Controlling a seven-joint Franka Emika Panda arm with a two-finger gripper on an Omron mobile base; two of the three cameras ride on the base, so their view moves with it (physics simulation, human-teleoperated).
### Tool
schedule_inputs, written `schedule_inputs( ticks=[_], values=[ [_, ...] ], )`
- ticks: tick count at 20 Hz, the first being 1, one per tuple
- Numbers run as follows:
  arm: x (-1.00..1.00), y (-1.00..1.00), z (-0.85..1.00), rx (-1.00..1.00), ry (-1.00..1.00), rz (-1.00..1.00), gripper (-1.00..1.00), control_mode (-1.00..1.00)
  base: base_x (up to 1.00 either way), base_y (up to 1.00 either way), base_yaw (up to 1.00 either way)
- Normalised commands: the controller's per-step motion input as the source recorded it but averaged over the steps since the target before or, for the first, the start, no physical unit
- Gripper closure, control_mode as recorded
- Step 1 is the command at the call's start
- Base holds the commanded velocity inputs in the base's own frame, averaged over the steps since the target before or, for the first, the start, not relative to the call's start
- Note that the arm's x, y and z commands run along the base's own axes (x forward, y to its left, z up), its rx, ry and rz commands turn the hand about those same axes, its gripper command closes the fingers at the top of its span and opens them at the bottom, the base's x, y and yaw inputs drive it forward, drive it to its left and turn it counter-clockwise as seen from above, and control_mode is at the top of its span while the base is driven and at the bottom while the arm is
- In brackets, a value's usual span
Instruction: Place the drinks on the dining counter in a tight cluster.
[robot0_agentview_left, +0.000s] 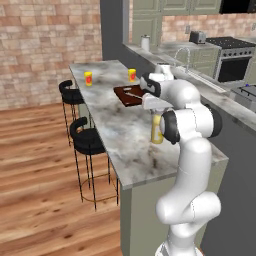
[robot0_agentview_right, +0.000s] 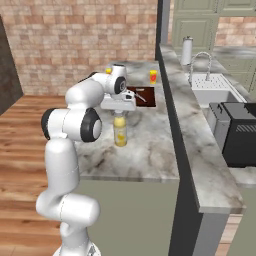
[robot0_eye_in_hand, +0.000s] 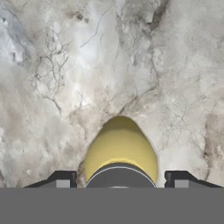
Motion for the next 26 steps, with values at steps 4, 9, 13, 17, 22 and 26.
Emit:
schedule_inputs(
  ticks=[4,9,13,17,22,26],
  values=[
    [0.0,0.0,-0.04,0.0,0.0,-0.01,1.0,-1.0,0.0,0.0,0.0],
    [0.0,0.0,0.0,0.0,0.0,0.0,-1.0,-1.0,0.0,0.0,0.0],
    [0.0,0.0,0.0,0.0,0.0,0.0,-1.0,-1.0,0.0,0.0,0.0],
    [0.0,0.0,0.0,0.0,0.0,0.0,-1.0,-1.0,0.0,0.0,0.0],
    [0.0,0.0,-0.01,0.0,0.0,0.0,-1.0,-1.0,0.0,0.0,0.0],
    [0.0,0.0,-0.01,0.0,0.0,0.0,-1.0,-1.0,0.0,0.0,0.0]
  ],
)
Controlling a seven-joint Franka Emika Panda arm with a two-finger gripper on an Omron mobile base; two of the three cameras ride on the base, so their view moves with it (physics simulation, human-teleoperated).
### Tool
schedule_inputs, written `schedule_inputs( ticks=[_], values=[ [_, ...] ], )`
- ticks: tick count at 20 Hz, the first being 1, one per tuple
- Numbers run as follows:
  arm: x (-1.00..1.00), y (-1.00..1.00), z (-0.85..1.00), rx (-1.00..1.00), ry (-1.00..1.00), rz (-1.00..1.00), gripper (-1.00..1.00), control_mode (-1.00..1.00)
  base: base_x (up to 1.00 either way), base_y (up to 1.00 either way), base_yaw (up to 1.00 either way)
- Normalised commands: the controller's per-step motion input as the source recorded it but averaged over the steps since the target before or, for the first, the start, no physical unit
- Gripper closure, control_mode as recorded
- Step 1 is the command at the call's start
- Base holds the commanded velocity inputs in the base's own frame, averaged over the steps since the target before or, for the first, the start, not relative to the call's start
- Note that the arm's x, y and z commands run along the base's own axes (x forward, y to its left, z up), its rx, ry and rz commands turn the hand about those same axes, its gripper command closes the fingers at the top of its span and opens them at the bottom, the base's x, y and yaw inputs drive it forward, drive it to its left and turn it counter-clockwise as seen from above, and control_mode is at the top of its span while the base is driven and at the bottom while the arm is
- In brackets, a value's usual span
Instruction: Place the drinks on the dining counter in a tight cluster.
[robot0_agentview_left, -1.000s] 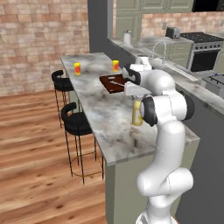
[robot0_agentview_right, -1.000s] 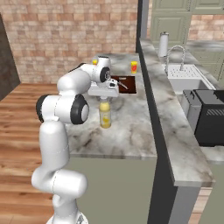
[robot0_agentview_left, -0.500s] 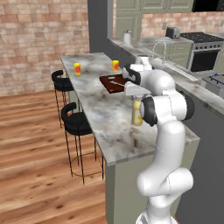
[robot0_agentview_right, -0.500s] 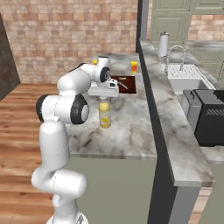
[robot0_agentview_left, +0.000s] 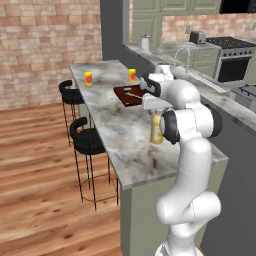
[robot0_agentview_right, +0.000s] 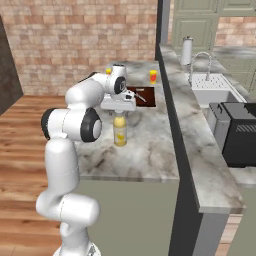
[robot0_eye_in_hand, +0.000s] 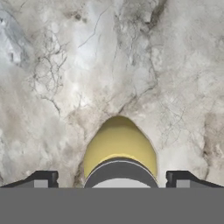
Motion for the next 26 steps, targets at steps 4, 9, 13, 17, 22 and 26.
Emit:
schedule_inputs(
  ticks=[4,9,13,17,22,26],
  values=[
    [-0.06,0.0,0.02,0.0,-0.06,0.0,-1.0,-1.0,0.0,0.0,0.0],
    [-0.36,-0.05,0.33,0.04,-0.15,0.0,-1.0,-1.0,0.0,0.0,0.0],
    [-0.56,-0.11,0.51,0.11,-0.19,0.0,-1.0,-1.0,0.0,0.0,0.0],
    [-0.66,-0.01,0.19,0.04,-0.14,0.0,-1.0,-1.0,0.0,0.0,0.0],
    [-0.91,0.0,0.05,0.0,-0.13,0.0,-1.0,-1.0,0.0,0.0,0.0],
    [-0.98,0.0,0.17,0.0,-0.13,0.0,-1.0,-1.0,0.0,0.0,0.0]
  ],
)
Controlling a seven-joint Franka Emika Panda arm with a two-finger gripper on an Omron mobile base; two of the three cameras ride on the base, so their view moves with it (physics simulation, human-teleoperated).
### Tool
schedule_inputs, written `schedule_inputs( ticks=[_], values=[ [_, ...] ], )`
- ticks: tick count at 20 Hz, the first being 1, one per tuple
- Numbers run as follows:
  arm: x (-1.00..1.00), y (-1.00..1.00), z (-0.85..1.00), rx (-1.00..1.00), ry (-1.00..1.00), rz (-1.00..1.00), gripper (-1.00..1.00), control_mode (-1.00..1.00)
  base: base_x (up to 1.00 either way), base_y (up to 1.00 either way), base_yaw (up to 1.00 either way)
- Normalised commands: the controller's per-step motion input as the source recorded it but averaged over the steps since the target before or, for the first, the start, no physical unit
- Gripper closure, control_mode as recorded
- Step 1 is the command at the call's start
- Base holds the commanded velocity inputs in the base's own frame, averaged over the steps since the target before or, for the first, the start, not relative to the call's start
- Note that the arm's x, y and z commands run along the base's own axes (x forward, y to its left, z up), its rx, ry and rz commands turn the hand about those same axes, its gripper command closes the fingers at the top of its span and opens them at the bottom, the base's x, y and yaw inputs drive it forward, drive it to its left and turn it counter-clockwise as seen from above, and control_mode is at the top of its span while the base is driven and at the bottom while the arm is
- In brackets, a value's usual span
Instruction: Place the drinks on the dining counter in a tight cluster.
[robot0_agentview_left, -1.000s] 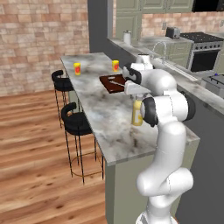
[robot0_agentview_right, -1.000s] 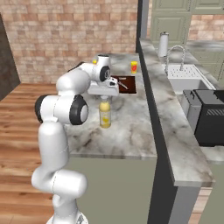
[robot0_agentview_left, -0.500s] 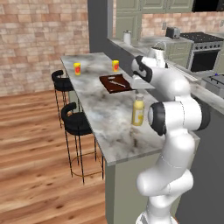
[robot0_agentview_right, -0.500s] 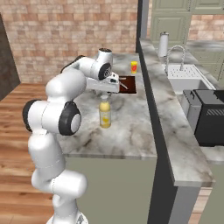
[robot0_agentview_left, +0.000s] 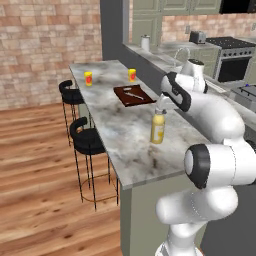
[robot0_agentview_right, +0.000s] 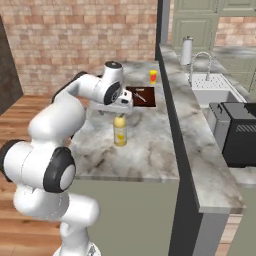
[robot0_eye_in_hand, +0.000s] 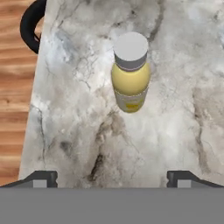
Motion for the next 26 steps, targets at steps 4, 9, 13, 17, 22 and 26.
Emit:
schedule_inputs(
  ticks=[4,9,13,17,22,26],
  values=[
    [-0.99,0.0,0.26,0.0,-0.11,0.0,-1.0,-1.0,0.0,0.0,0.0],
    [-0.91,0.0,0.48,-0.01,-0.04,0.0,-1.0,-1.0,0.0,0.0,0.0],
    [-0.86,0.11,0.69,-0.04,0.0,0.0,-1.0,-1.0,0.0,0.0,0.0],
    [-0.89,0.18,0.71,-0.06,0.0,0.0,-1.0,-1.0,0.0,0.0,0.0],
    [-0.72,0.22,0.67,-0.06,0.02,0.0,-1.0,-1.0,0.0,0.0,0.0],
    [-0.6,0.08,0.18,0.0,-0.02,0.0,-1.0,-1.0,0.0,0.0,0.0]
  ],
)
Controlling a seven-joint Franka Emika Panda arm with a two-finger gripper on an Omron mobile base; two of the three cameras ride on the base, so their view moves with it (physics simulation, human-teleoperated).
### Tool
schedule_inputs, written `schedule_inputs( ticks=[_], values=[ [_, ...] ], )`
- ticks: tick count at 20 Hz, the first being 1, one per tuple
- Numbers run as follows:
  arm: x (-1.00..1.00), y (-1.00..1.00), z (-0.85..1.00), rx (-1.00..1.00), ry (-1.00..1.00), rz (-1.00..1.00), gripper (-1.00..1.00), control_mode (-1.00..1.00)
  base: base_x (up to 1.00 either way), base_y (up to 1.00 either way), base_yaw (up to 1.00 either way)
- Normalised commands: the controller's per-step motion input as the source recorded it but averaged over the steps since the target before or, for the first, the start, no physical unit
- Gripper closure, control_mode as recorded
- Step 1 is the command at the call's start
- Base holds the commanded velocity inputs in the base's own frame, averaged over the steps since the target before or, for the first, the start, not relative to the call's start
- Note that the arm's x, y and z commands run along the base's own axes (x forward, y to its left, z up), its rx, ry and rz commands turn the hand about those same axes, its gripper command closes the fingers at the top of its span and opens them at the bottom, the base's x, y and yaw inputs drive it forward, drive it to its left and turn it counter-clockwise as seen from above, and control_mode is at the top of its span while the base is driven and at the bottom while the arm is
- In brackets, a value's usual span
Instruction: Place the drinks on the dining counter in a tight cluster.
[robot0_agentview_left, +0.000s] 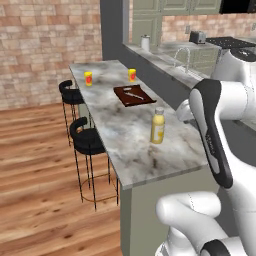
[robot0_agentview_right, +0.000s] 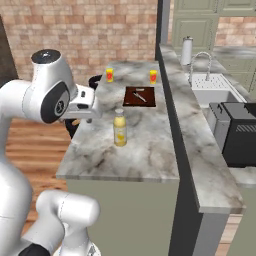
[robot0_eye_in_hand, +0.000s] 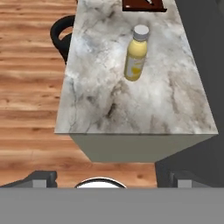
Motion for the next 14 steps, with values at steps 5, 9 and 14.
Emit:
schedule_inputs(
  ticks=[5,9,14],
  values=[
    [-0.36,0.0,0.05,0.0,-0.01,0.0,-1.0,-1.0,0.0,0.0,0.0],
    [0.0,0.0,0.0,0.0,0.0,0.0,-1.0,-1.0,0.0,0.0,0.0],
    [-0.08,0.0,0.0,0.0,0.0,0.0,-1.0,-1.0,0.0,0.0,0.0]
  ],
)
